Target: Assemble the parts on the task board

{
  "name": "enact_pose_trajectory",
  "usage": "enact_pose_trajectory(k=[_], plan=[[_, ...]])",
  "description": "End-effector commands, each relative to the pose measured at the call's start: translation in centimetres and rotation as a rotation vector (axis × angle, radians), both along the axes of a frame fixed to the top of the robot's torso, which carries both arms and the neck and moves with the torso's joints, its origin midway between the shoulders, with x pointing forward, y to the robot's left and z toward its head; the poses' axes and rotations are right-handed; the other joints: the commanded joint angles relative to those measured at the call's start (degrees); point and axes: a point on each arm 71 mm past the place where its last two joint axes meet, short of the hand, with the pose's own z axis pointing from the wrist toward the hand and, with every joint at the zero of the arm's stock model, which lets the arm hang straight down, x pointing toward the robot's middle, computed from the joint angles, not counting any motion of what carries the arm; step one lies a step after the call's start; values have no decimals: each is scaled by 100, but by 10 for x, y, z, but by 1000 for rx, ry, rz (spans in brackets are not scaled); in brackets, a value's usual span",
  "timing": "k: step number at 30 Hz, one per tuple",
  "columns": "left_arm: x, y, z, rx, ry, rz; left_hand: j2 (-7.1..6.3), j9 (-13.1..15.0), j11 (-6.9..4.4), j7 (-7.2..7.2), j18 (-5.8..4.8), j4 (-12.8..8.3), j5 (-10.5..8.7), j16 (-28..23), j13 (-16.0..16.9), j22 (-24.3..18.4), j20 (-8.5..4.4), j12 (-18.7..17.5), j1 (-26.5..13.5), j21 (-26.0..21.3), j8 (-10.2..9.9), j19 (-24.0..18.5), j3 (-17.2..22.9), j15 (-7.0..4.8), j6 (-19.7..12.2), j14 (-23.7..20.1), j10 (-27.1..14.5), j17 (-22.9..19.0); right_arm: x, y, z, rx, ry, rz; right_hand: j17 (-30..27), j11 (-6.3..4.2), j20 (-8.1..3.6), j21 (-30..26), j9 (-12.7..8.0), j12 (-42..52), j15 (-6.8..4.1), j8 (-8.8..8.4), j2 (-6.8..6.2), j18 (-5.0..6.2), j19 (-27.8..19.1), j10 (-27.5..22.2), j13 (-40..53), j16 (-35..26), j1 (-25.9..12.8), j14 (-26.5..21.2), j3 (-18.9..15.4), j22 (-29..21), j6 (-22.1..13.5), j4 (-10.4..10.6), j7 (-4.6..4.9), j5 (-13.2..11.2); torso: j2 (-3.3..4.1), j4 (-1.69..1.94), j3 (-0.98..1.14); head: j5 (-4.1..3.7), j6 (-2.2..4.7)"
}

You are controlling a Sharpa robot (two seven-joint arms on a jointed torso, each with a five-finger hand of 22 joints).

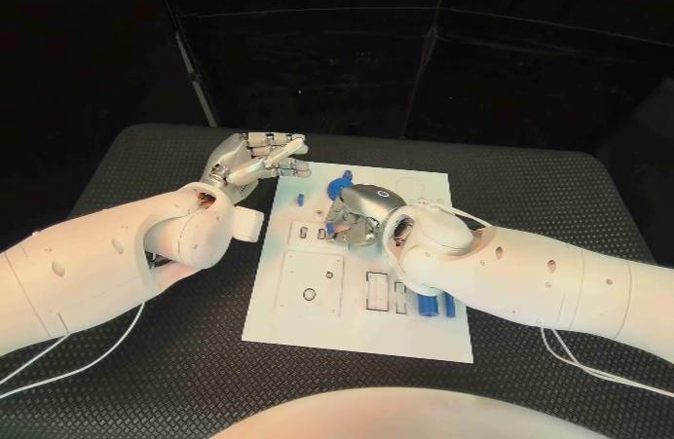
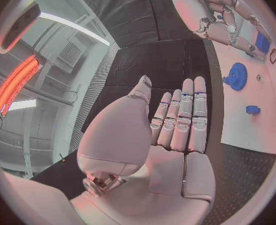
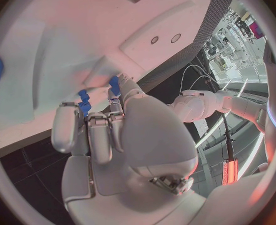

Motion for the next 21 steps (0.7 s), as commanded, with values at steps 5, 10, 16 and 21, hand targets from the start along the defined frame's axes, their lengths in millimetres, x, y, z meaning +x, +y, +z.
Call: enact_pose_trajectory(k=[5,10,16,21], plan=[[0,-1,2,-5,-7,-13,71,7,2,-3,22,-6,-38,-25,8,-7,-15,-12,8,-28,-18,45,-13,-7,26,36,23,10,-1,1,-4,-45,11,14,1443,-31,-30,-26,48,-45,-38,48,-37,-24,-9,225,912,6,-106,573,9,-19,197,-4,-159,17,0,3,-2,-5,-14],[0,-1,2,-5,-7,-13,71,7,2,-3,22,-6,-38,-25,8,-7,-15,-12,8,-28,-18,45,-13,-7,26,36,23,10,-2,2,-7,-56,22,17,1432,-28,-29,-29,45,-50,-35,39,-48,-24,-11,221,908,2,-128,570,8,-22,183,-2,-154,14,-2,1,0,-7,-18],[0,0,2,-4,-7,-12,71,7,2,-3,22,-6,-38,-25,8,-7,-15,-12,8,-28,-18,45,-13,-7,26,36,23,10,-2,1,-10,-72,36,17,1433,-25,-28,-33,42,-58,-33,32,-55,-22,-16,215,900,2,-142,571,8,-30,174,-1,-151,12,1,1,1,-10,-28],[0,0,1,-4,-6,-11,71,7,2,-3,22,-6,-38,-25,8,-7,-15,-12,8,-28,-18,45,-13,-7,26,36,23,10,-1,0,-12,-81,43,15,1433,-25,-28,-33,42,-58,-33,32,-55,-22,-16,215,900,2,-142,571,8,-30,174,-1,-151,12,-2,-2,2,-15,-30]])
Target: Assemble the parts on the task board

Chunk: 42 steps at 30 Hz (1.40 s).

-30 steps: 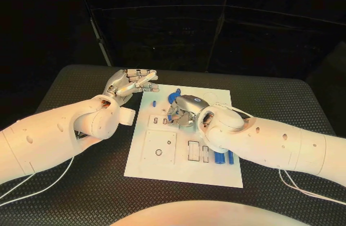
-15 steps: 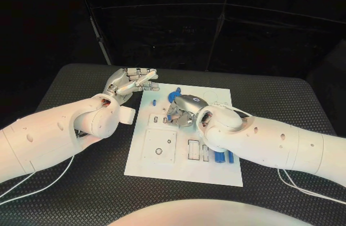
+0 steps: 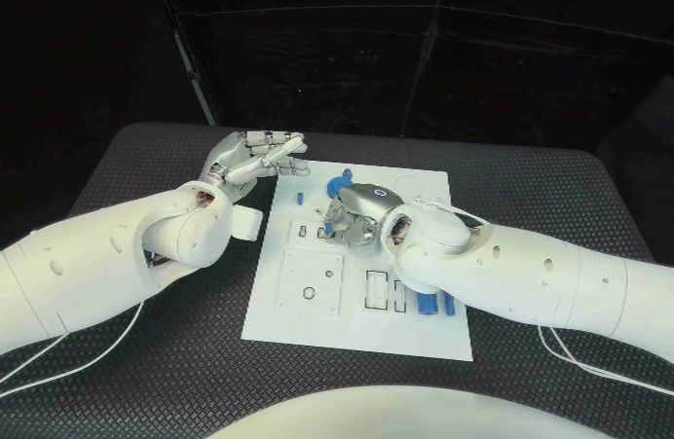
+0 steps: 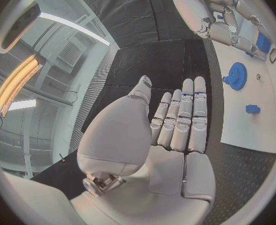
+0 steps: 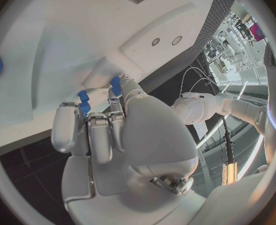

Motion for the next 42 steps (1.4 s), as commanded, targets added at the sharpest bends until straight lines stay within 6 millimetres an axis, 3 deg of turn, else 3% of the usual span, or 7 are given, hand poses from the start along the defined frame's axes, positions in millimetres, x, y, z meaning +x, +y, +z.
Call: enact_pose_trajectory(k=[1,28,42], plan=[[0,-1,2,-5,-8,-11,75,6,0,-4,22,-11,-38,-32,7,-10,-17,-13,5,-31,-22,47,-24,-8,35,37,39,12,-2,-2,-11,-60,46,5,1434,-25,-28,-33,3,-27,-34,31,28,-23,-16,215,899,2,-42,570,18,-5,174,-10,-151,19,0,-3,1,-3,-5],[0,0,1,-3,-8,-8,76,5,0,-5,21,-13,-38,-36,6,-12,-17,-16,5,-33,-26,47,-28,-8,35,37,40,14,-4,-4,-13,-104,49,7,1408,6,-10,-56,-18,-77,-9,-21,-67,-17,-38,175,853,-7,-148,565,8,-40,104,-13,-113,38,1,0,-2,-38,-40],[0,1,1,-2,-7,-7,76,5,0,-5,21,-14,-38,-37,5,-12,-17,-17,5,-33,-27,48,-29,-8,35,37,40,15,-4,-5,-13,-110,43,-4,1363,110,57,-107,-72,-199,74,-182,-293,-3,-88,74,734,-23,-420,555,-76,-125,-172,71,8,81,2,2,-1,-45,-50]])
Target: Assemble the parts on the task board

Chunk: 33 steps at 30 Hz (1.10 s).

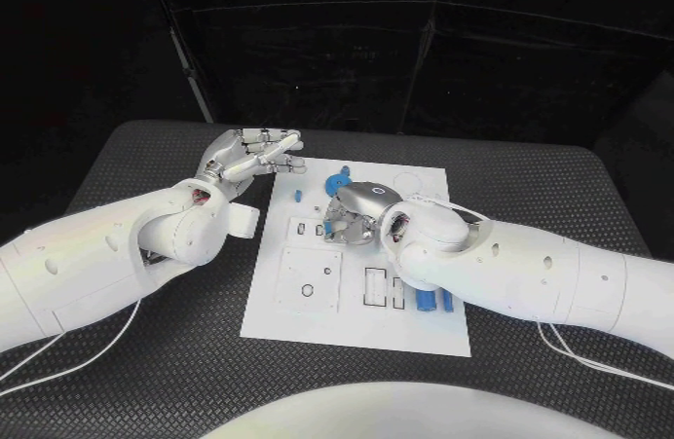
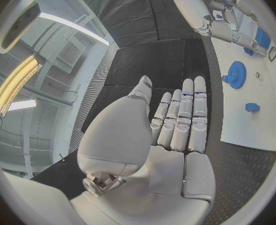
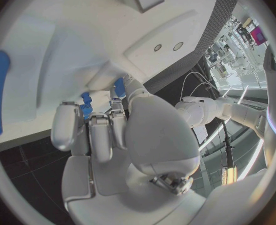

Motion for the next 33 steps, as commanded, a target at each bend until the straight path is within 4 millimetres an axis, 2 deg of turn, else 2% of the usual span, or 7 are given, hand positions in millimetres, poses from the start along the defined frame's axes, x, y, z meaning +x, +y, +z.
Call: enact_pose_trajectory(k=[1,5,19,21,25,30,33], plan=[[0,-1,2,-4,-8,-10,54,5,0,-5,21,-14,-38,-37,5,-8,-1,-17,-17,-33,-27,31,-29,-8,35,37,41,10,-2,-4,-12,-62,48,-13,1363,67,23,-43,-17,-31,64,-38,-29,-3,-49,78,738,-23,-115,576,-55,-12,-80,49,15,-25,-1,1,1,-2,-2],[0,-1,2,-4,-8,-11,54,5,0,-5,21,-14,-38,-37,5,-8,-1,-17,-17,-33,-27,31,-29,-8,35,37,41,10,-2,-4,-11,-54,41,-19,1356,104,62,-55,-17,-55,100,-79,-124,2,-58,54,714,-26,-261,574,-125,-29,-179,130,48,-214,1,1,1,1,-4],[0,0,1,-3,-6,-11,54,5,0,-5,21,-14,-38,-37,5,-8,-1,-17,-17,-33,-27,31,-29,-8,35,37,41,10,-1,-5,-8,-19,12,-42,1331,147,109,-88,-8,-93,141,-128,-265,13,-84,10,672,-35,-479,568,-270,-79,-370,343,90,-311,2,-1,1,-7,-24],[0,0,1,-3,-5,-10,54,5,0,-5,21,-14,-38,-37,5,-8,-1,-17,-17,-33,-27,31,-29,-8,35,37,41,10,0,-5,-6,2,-5,-53,1316,212,141,-143,-42,-400,188,-249,-412,29,-150,-243,354,-42,-558,564,-406,-183,-678,476,170,-257,0,-1,0,-7,-27],[1,0,1,-2,-5,-10,56,2,1,-3,21,-18,-38,-43,2,-10,-1,-25,-18,-36,-35,33,-36,-8,32,36,38,14,-1,-6,-2,57,-46,-66,1302,328,236,-194,-30,-510,286,-205,-662,48,-202,-367,211,-48,-385,559,-892,-262,-1089,1003,273,-130,1,3,5,-9,-28],[1,1,0,2,4,-12,73,2,-22,-19,26,-39,-38,-36,11,-10,-12,1,-7,-29,-46,62,-52,-27,54,89,133,39,-9,-11,6,200,-116,-29,1295,349,267,-212,-31,-476,314,-152,-520,54,-218,-360,215,-52,-142,557,-1000,-293,-1273,995,318,200,-5,6,7,-17,-3],[1,1,-1,23,10,-26,103,8,-76,-54,33,-64,-37,7,34,-14,-43,82,4,-29,-37,85,-73,-75,132,230,368,91,-17,-17,11,282,-128,26,1284,353,277,-226,-20,-457,321,-99,-409,61,-237,-355,222,-56,-28,554,-971,-321,-1285,973,320,234,-8,2,16,4,10]])
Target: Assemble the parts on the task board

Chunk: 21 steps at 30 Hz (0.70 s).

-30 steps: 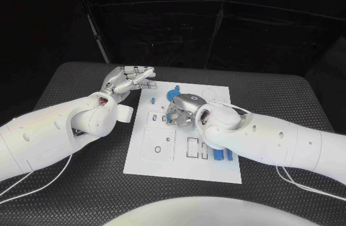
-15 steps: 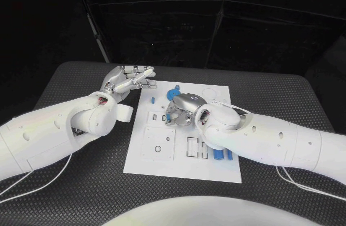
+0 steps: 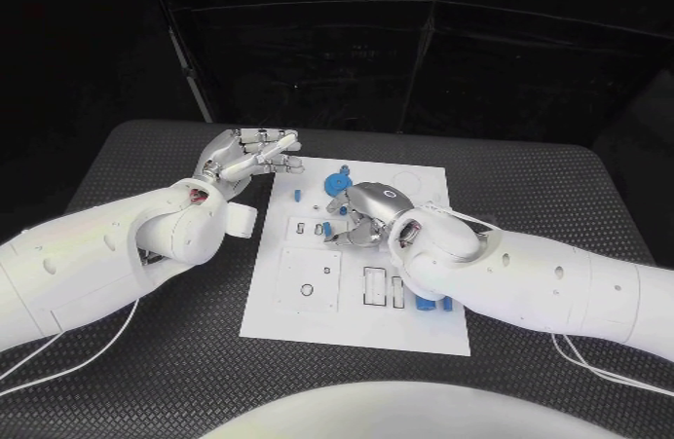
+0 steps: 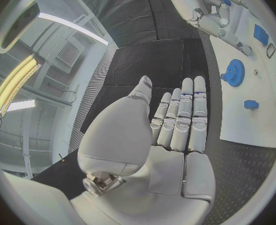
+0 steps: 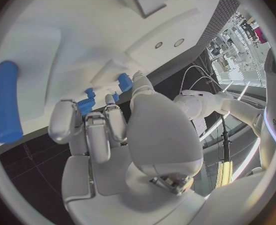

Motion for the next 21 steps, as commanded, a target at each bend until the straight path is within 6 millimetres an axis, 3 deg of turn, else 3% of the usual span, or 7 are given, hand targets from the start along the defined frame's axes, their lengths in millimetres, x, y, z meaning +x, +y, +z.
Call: enact_pose_trajectory(k=[1,10,13,15,18,20,21], plan=[[0,-1,0,28,6,-38,60,13,-49,-16,37,-26,-37,53,26,-4,-33,101,6,-15,3,86,-31,-47,126,160,234,58,-10,-4,15,189,-76,86,1269,20,42,-41,13,23,44,47,46,65,-15,-26,211,-40,115,538,32,-40,-24,-35,-4,16,-11,-2,12,22,19],[-4,0,-10,255,70,-149,109,122,-555,-401,42,131,-5,1223,300,464,-605,605,-188,914,264,1318,-131,-659,900,2084,1624,914,-15,-45,46,459,10,127,842,-22,23,-404,33,-158,9,235,206,194,-438,-217,-8,-222,326,426,-17,-698,101,-118,-53,100,-65,-24,23,51,46],[-7,-1,-14,398,107,-208,154,219,-727,-617,-15,373,-22,4682,689,1267,-894,1070,-463,1922,362,1815,-240,-843,1105,2309,2052,4186,-6,-65,59,539,66,79,558,-54,-5,-610,36,-368,-23,311,295,259,-642,-398,-243,-361,408,349,-36,-1046,168,-176,-86,197,-110,-30,48,70,35],[-8,-3,-15,527,140,-248,62,433,-853,-727,-242,500,11,6445,1355,3102,-989,1814,-590,3530,558,2070,-365,-961,1266,2408,2130,6053,3,-81,67,579,100,41,327,-91,-43,-806,35,-487,-64,379,374,310,-796,-459,-379,-496,452,291,-74,-1346,245,-228,-131,224,-147,-34,67,86,16],[-7,-7,-13,655,185,-286,197,711,-924,-786,-428,522,-25,7293,2246,4400,-979,2778,-846,4605,806,2191,-452,-1063,1281,2479,1922,7024,12,-96,72,617,129,3,-532,-160,-104,-1398,26,-881,-126,454,459,462,-1271,-658,-795,-1047,477,49,-166,-2233,370,-295,-183,198,-187,-23,84,105,-4],[-5,-10,-12,753,215,-315,152,1072,-960,-923,-471,428,13,7613,3954,5094,-1038,4470,-938,5200,1139,2196,-617,-1068,1127,2529,1785,7402,19,-105,75,640,144,-22,-1418,-190,-135,-2042,17,-1501,-154,472,515,595,-1731,-1001,-1403,-1722,531,-208,-211,-3112,441,-343,-218,180,-213,-12,104,109,-15],[-4,-12,-11,807,228,-328,296,1144,-970,-830,-495,570,-43,7712,4353,5265,-1036,4795,-1064,5314,1209,2206,-621,-1046,1108,2555,1751,7531,22,-110,76,650,148,-33,-1833,-198,-141,-2287,10,-1840,-176,465,527,620,-1818,-1151,-1728,-2092,547,-304,-252,-3367,462,-363,-224,173,-226,-10,113,108,-19]])
